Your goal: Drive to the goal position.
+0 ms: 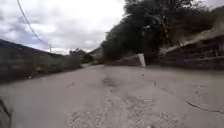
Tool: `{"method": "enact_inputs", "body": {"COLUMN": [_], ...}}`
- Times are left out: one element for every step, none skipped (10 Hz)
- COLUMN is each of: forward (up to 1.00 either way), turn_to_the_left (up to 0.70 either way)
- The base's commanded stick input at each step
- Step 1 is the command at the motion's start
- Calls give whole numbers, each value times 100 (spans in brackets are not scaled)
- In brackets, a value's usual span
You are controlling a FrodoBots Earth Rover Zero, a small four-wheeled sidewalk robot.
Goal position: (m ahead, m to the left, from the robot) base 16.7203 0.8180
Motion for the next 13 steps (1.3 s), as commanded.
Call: {"method": "enact_inputs", "body": {"forward": [70,70,70,70,70,70,70,70,70,70,70,70,70], "turn_to_the_left": [0,0,0,0,0,0,0,0,0,0,0,0,0]}}
